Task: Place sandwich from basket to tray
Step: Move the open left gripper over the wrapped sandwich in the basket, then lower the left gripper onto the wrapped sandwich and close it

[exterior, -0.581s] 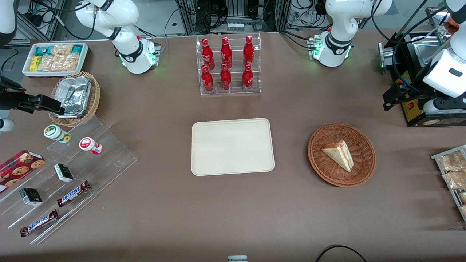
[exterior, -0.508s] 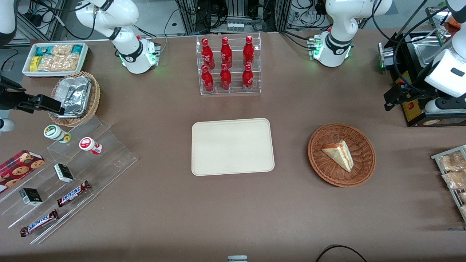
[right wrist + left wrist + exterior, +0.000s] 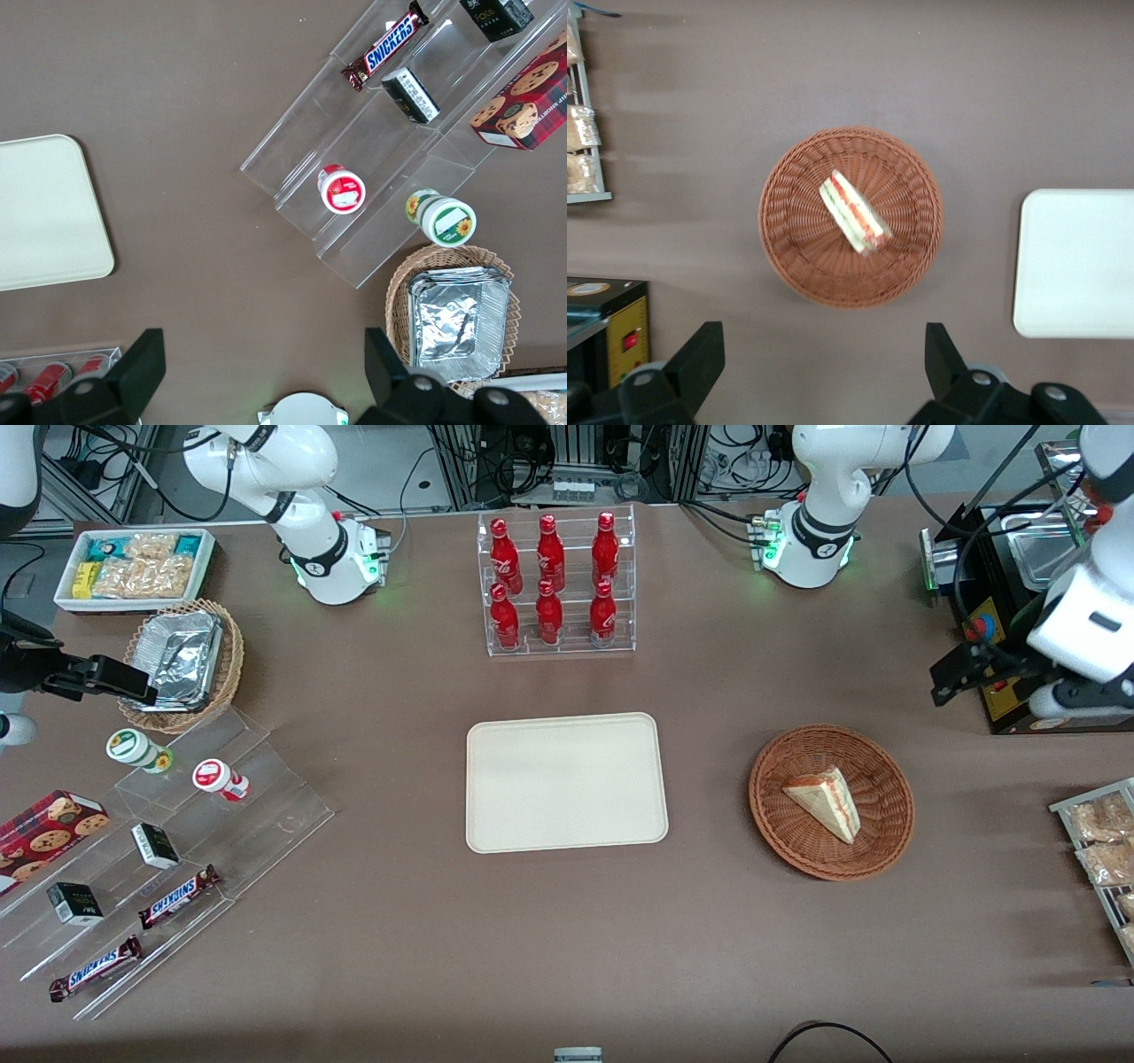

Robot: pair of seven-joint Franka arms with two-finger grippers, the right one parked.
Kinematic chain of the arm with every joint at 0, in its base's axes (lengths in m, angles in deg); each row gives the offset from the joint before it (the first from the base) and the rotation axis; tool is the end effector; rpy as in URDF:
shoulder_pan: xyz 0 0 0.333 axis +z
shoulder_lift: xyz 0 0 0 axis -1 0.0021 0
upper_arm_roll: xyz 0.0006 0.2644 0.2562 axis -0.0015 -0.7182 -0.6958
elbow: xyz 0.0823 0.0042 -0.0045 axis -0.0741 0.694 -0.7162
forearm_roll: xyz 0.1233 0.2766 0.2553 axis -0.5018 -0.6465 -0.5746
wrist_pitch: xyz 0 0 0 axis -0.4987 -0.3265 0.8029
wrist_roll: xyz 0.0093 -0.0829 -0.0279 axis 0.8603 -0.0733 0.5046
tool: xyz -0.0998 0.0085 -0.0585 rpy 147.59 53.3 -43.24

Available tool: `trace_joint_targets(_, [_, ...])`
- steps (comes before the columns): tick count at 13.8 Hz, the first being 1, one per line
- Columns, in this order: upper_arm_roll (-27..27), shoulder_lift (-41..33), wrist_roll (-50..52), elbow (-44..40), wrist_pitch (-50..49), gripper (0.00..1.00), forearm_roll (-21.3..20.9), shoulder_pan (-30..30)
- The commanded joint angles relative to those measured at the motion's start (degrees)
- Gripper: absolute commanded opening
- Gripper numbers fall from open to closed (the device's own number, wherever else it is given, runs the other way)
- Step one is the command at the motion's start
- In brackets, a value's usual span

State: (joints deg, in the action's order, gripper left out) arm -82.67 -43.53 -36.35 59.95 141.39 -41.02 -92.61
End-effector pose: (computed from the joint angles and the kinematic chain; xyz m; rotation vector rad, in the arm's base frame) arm 0.5762 -0.0554 0.6494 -3.1289 -0.1237 -0.0390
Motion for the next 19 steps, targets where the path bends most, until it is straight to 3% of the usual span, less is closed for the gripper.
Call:
trace_joint_targets(1, [-0.01,2.72,4.79,2.63,5.50,1.00,-0.07,-0.43])
trace_joint_targets(3, [-0.01,2.11,5.77,8.94,13.40,1.00,-0.07,-0.52])
trace_joint_targets(11, [0.34,2.02,27.89,26.19,32.50,1.00,-0.16,-1.31])
trace_joint_targets(14, [0.34,1.67,30.80,33.82,42.23,1.00,-0.07,-1.75])
trace_joint_targets(19, [0.34,5.09,34.07,36.66,48.25,1.00,-0.16,-2.19])
